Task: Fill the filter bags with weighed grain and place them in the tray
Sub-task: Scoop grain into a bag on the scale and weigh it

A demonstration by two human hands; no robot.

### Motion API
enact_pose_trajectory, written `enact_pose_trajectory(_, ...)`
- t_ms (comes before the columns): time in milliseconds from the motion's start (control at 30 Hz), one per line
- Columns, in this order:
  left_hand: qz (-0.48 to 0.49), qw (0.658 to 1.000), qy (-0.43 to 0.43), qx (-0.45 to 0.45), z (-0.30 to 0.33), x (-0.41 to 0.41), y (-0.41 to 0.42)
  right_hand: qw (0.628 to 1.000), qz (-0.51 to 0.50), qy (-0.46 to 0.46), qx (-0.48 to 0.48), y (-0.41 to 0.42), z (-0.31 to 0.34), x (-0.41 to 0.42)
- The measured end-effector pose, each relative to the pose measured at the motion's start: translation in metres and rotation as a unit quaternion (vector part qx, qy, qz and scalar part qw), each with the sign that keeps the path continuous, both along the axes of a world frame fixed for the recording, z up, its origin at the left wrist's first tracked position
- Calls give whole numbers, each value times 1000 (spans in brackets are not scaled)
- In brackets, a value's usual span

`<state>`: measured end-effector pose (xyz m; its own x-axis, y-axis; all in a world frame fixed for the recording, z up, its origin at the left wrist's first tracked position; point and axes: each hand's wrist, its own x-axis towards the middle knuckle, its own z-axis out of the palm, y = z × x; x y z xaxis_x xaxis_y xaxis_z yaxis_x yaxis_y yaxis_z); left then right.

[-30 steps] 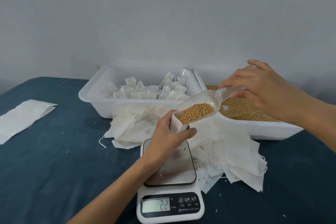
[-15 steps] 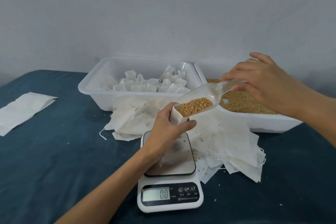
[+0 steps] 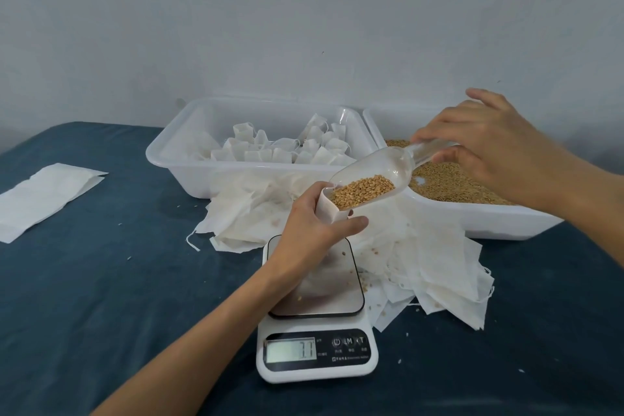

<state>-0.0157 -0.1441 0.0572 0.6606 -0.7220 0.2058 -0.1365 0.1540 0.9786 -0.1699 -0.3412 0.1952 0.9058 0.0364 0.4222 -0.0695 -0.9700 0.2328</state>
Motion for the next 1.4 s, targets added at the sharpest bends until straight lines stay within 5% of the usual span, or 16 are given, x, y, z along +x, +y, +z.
enact_pose_trajectory(1400,35,998,-19,40,3,-1,1,1000,5,-8,-19,9,-1,4)
